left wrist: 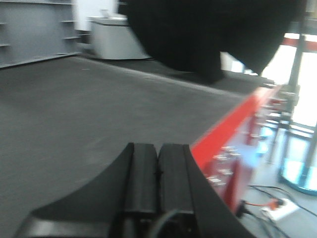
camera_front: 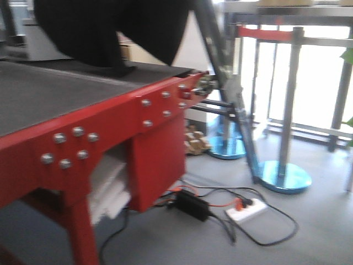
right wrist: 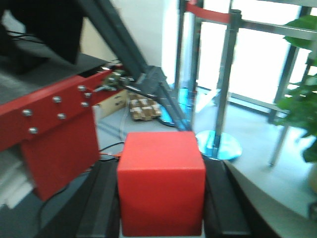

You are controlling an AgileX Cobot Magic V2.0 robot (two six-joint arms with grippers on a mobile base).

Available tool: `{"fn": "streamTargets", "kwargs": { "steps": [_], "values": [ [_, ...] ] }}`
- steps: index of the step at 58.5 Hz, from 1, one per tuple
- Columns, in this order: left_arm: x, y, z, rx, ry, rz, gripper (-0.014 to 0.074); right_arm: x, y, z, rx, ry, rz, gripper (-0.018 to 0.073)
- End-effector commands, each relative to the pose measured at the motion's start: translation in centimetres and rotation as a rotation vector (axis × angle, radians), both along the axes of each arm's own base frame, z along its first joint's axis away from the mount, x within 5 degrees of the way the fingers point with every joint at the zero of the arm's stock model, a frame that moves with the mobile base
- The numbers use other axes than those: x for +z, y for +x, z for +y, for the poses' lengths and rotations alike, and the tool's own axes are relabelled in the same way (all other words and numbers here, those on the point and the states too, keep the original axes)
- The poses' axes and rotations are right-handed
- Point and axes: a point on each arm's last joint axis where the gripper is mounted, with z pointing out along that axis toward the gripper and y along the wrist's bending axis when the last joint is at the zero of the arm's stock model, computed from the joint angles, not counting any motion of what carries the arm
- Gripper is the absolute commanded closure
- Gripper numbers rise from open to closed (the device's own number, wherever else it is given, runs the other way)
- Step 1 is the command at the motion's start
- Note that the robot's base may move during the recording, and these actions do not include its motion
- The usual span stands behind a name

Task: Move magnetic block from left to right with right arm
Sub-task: 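Turn the base toward the second red table, cube held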

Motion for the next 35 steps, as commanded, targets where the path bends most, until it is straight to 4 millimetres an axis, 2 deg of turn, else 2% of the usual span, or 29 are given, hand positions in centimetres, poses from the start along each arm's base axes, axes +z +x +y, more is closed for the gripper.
{"fn": "streamTargets", "kwargs": {
  "steps": [1, 35],
  "values": [
    [0.40, -0.06, 0.01, 0.000, -0.012, -0.076, 0.0713, 1.73, 0.10, -0.04, -0.003, -0.015, -0.112, 0.0242],
    [0.40, -0.06, 0.01, 0.000, -0.012, -0.076, 0.0713, 1.73, 0.10, -0.04, -0.003, -0.015, -0.112, 0.0242]
  ]
}}
